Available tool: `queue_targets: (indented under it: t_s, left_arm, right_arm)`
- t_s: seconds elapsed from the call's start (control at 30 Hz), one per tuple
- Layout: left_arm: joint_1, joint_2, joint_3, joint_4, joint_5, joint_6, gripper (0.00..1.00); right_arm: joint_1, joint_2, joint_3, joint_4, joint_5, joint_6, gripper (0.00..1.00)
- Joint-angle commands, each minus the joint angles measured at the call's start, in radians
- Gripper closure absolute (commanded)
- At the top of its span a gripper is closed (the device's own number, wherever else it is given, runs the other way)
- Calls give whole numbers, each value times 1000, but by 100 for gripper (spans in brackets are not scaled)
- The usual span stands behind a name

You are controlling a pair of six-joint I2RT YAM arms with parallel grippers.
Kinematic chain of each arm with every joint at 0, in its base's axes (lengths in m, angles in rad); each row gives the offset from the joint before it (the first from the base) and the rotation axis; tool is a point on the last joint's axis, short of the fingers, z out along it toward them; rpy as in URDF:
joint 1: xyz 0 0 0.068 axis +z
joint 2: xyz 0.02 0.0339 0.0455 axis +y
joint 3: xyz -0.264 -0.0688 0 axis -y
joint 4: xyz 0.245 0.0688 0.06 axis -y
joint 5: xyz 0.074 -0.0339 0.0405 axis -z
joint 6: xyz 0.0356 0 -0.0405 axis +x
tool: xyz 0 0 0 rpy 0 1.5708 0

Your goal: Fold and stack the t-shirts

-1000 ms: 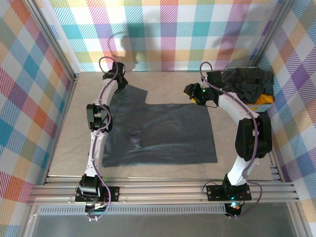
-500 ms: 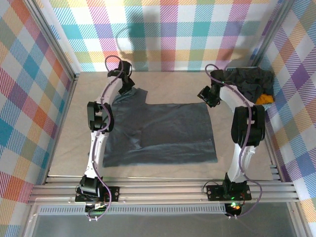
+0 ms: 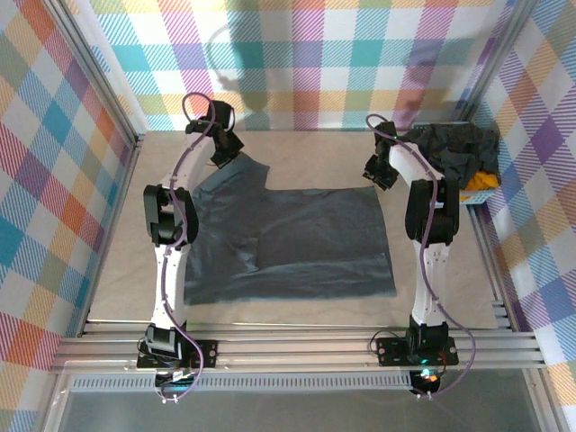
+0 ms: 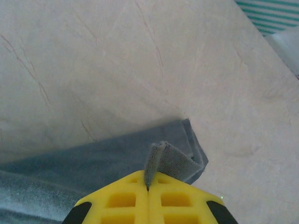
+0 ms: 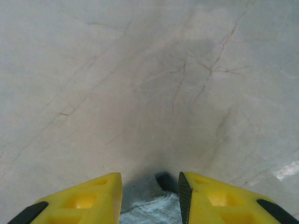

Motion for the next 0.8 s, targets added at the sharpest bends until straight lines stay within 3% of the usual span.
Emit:
queue_targets:
  t_s: [0.0, 0.2, 0.4, 0.57, 0.77]
  left_arm:
    - [3, -62, -33, 6, 29, 12, 100]
    - [3, -78, -67, 5, 30, 17, 100]
    - [3, -126, -112, -5, 22, 39, 100]
    - [9, -250, -224, -23, 2, 72, 100]
    - [29, -494, -518, 10, -40, 71, 100]
  right_arm:
    - [-3, 6, -20, -26, -35, -1, 63]
    - [-5, 29, -7, -39, -54, -36, 72]
    - [-5, 10, -10, -57, -28, -88, 100]
    - [0, -89, -84, -13, 5, -158, 100]
    - [17, -218, -211, 40, 29, -198, 100]
